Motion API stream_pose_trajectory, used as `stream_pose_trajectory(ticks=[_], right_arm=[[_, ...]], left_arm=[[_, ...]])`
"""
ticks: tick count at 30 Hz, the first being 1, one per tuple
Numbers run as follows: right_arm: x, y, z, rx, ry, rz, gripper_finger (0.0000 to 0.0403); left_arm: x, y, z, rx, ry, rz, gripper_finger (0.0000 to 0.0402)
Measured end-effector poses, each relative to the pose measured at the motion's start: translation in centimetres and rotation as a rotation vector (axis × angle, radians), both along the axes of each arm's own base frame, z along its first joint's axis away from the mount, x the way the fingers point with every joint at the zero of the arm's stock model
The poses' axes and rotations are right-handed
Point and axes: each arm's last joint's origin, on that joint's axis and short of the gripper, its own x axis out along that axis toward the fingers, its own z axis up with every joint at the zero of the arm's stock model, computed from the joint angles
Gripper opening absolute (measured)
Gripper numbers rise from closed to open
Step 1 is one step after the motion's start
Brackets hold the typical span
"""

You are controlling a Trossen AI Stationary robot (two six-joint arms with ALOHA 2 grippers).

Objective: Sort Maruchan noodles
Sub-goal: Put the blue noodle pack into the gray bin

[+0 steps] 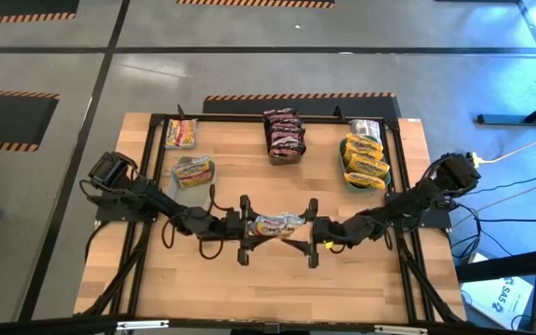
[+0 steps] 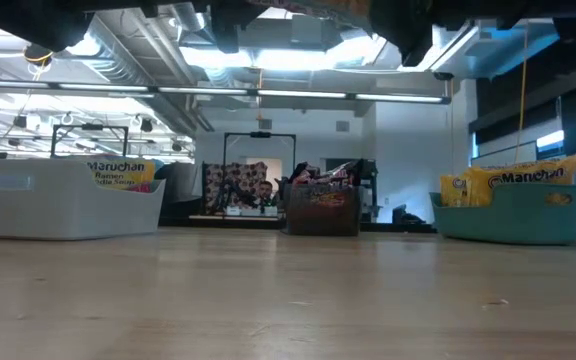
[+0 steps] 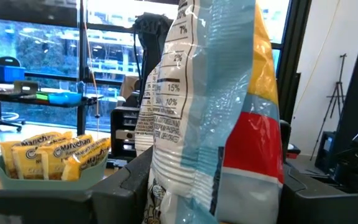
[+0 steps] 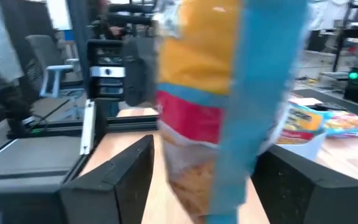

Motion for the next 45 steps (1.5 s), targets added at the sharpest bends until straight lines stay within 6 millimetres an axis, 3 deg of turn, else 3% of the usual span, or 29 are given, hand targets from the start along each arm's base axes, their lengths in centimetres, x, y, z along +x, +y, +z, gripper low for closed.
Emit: stream_pose_trajectory(ticks=[5, 10, 18, 27, 33, 38, 45], right_arm=[[0.0, -0.1, 0.1, 0.026, -0.004, -0.06, 0.0221], [0.1, 0.3, 0.7, -0.008, -0.045, 0.086, 0.0214], [1.1, 0.0, 1.2, -0.029, -0.007, 0.023, 0.021], [1.1, -0.1, 1.1, -0.06, 0.005, 0.009, 0.011], [1.2, 0.0, 1.0, -0.069, 0.021, 0.013, 0.0095], [1.2, 0.0, 0.7, -0.081, 0.049, 0.01, 0.009], [1.1, -0.1, -0.2, -0.07, 0.141, 0.017, 0.0085]], left_arm=[[-0.1, -0.2, 0.1, 0.025, -0.013, -0.011, 0.0181], [-0.1, -0.3, 0.3, 0.031, -0.03, -0.047, 0.0182], [0.1, 0.3, 0.4, 0.027, -0.049, -0.05, 0.0183], [0.1, 0.4, 0.4, 0.036, -0.037, 0.012, 0.0185], [-0.5, -0.1, 0.7, 0.061, 0.048, 0.05, 0.0209], [-2.6, -0.5, 2.3, 0.117, 0.203, 0.091, 0.0234], [-7.7, 0.4, 5.7, 0.05, 0.37, 0.024, 0.0237]])
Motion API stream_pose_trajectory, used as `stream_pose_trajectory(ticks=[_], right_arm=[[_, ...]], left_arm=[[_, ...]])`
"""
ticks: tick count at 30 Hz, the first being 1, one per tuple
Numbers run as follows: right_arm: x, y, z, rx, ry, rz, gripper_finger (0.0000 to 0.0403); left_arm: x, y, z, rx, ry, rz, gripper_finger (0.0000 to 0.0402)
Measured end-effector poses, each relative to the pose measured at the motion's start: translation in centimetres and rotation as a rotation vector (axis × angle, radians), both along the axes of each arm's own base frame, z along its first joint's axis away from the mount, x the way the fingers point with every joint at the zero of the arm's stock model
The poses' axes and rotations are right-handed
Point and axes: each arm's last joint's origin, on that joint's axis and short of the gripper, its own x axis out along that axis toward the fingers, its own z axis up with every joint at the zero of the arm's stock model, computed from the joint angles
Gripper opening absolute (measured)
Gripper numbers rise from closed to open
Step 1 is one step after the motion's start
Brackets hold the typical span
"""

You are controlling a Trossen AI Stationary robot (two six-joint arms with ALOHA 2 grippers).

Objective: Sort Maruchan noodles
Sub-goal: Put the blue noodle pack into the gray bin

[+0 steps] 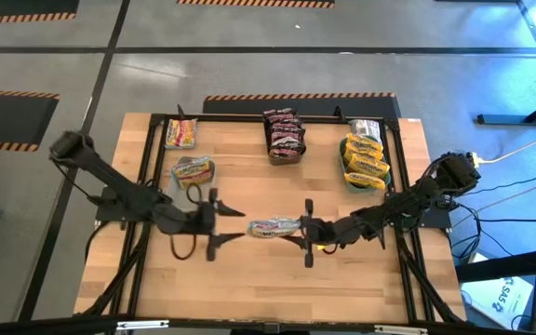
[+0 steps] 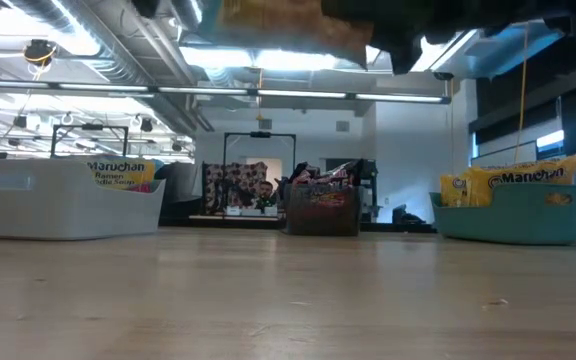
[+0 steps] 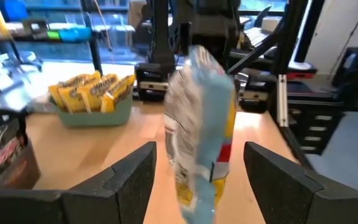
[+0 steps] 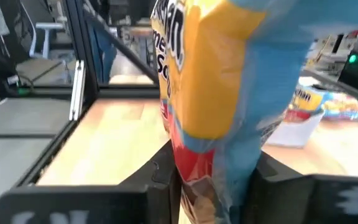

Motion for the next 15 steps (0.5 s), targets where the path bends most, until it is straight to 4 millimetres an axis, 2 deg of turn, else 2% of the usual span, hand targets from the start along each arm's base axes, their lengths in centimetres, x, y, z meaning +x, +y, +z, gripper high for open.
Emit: stream_pose_trajectory(ticks=[4, 7, 9, 15], right_arm=[[0.0, -0.3, -0.9, 0.007, 0.083, -0.007, 0.0085], [0.1, -1.1, -1.4, 0.031, 0.137, -0.031, 0.0085], [0.4, -1.6, -1.8, 0.042, 0.161, -0.043, 0.0085], [0.6, -2.4, -1.9, 0.062, 0.176, -0.036, 0.0085]], left_arm=[[-1.9, 1.1, 1.4, -0.047, 0.015, -0.022, 0.0237], [-1.7, 1.4, 2.6, -0.04, 0.044, -0.026, 0.0238], [-1.0, 1.2, 3.3, -0.015, 0.081, -0.014, 0.0243], [2.6, 1.3, 4.6, 0.031, 0.267, 0.013, 0.0276]])
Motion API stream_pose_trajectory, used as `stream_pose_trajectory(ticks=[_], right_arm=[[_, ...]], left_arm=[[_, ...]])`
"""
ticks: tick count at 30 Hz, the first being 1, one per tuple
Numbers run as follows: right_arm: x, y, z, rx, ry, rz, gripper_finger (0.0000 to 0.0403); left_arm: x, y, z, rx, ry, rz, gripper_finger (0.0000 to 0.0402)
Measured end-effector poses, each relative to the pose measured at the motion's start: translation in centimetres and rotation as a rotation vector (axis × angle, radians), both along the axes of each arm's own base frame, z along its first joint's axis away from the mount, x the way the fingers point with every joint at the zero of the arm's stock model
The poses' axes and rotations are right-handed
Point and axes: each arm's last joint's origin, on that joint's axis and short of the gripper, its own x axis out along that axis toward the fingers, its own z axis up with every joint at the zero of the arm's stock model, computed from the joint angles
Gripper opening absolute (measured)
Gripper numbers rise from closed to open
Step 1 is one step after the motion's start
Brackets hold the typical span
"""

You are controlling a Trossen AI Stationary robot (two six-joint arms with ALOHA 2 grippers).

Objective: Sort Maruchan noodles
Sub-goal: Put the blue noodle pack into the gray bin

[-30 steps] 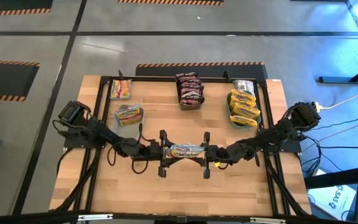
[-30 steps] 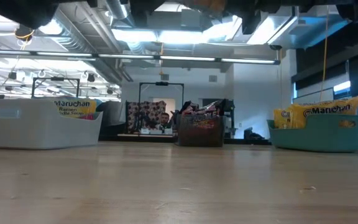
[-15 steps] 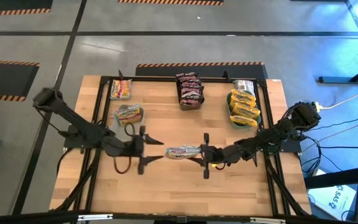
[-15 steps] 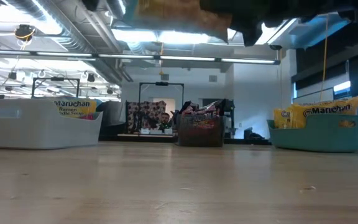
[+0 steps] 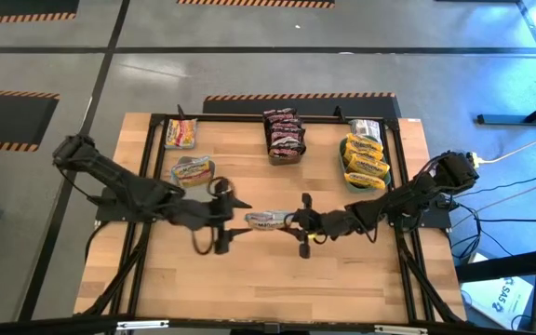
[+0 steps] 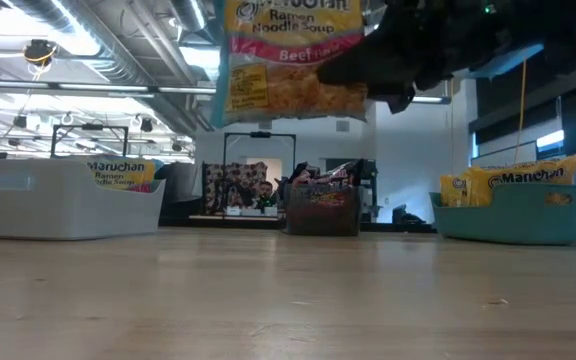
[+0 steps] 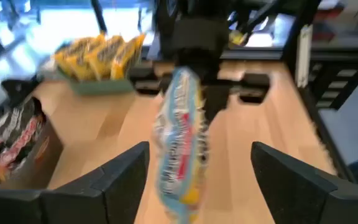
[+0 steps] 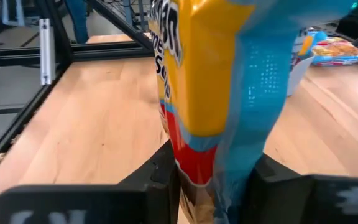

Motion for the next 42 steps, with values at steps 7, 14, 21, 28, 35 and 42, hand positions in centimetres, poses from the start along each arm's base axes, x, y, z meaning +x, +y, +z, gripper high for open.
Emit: stream_pose_trajectory(ticks=[7, 14, 21, 28, 35, 42], right_arm=[[0.0, 0.1, 0.0, 0.002, 0.003, 0.014, 0.0085], [0.0, 0.1, 0.0, 0.002, 0.003, 0.013, 0.0085], [-0.1, 0.1, -0.1, -0.002, 0.009, 0.01, 0.0085], [-0.1, 0.1, -0.1, 0.0, 0.011, 0.02, 0.0085], [0.0, 0.1, 0.0, 0.014, -0.005, 0.014, 0.0085], [0.0, 0.1, 0.0, 0.017, -0.006, 0.014, 0.0145]], left_arm=[[5.0, 1.0, 0.3, -0.033, 0.174, -0.014, 0.0304], [9.0, 2.0, -0.1, -0.096, 0.349, -0.007, 0.0299], [10.9, 2.3, -0.6, -0.142, 0.47, -0.041, 0.0298], [11.2, 2.5, -1.6, -0.134, 0.541, -0.037, 0.0257], [11.1, 2.6, -1.4, -0.116, 0.54, -0.054, 0.0173], [10.9, 2.7, -1.4, -0.079, 0.55, -0.08, 0.0124]])
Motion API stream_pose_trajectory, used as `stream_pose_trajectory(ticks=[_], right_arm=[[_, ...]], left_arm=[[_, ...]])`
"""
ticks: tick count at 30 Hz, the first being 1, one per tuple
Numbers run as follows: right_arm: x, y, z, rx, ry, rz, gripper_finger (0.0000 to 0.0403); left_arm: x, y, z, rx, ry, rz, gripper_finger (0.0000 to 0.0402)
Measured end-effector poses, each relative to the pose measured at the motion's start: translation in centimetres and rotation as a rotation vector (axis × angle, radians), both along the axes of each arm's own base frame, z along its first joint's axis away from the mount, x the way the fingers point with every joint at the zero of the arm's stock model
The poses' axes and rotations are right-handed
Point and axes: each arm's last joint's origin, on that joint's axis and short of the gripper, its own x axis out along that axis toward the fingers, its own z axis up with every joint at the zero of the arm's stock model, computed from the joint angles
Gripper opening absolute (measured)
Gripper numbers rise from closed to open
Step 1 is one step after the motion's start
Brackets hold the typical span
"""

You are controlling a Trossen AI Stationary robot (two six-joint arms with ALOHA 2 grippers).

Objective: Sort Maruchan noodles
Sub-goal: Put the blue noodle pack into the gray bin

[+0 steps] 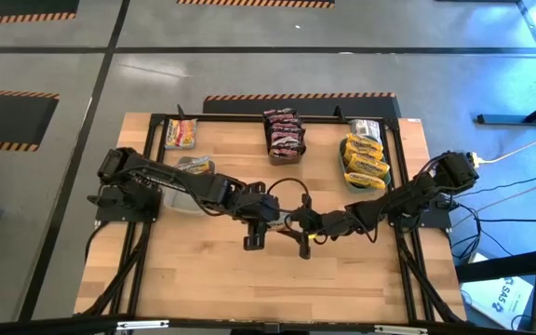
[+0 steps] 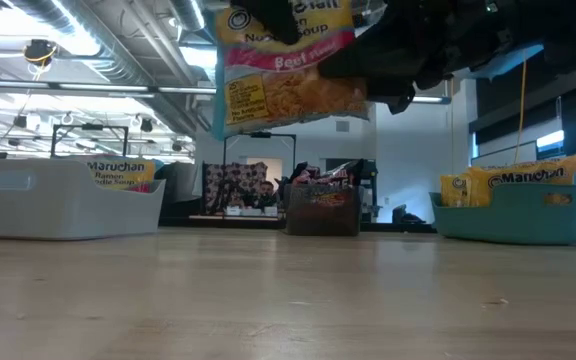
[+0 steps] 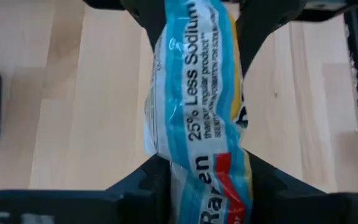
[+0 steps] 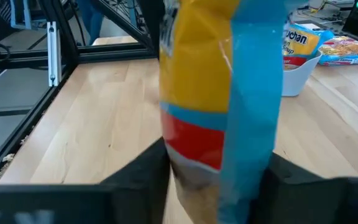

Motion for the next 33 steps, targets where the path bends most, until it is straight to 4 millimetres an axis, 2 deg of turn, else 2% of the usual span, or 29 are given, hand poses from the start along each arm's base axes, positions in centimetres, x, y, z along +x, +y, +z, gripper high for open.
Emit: stream_pose_trajectory(ticks=[5, 10, 16, 22, 27, 33], right_arm=[[-0.4, -0.1, 0.6, -0.019, 0.012, 0.009, 0.0213], [-1.6, -0.6, 2.4, -0.049, 0.026, 0.006, 0.0248], [-2.2, -2.3, 3.7, -0.173, 0.035, -0.07, 0.0253], [-1.0, -6.8, 3.2, -0.171, 0.088, 0.001, 0.0242], [-0.2, -9.8, 2.1, -0.18, 0.124, 0.04, 0.0237], [0.0, -12.4, 1.5, -0.216, 0.149, 0.01, 0.0237]], left_arm=[[-0.6, 0.2, 0.0, 0.026, 0.043, 0.0, 0.0108], [-2.7, 0.9, 1.3, 0.096, 0.098, 0.039, 0.0096], [-7.2, 3.1, 4.5, 0.182, 0.156, 0.141, 0.009], [-12.2, 6.5, 6.7, 0.189, 0.273, 0.264, 0.0089], [-14.6, 7.8, 5.8, 0.182, 0.33, 0.279, 0.0089], [-16.4, 10.1, 1.7, 0.177, 0.445, 0.35, 0.0089]])
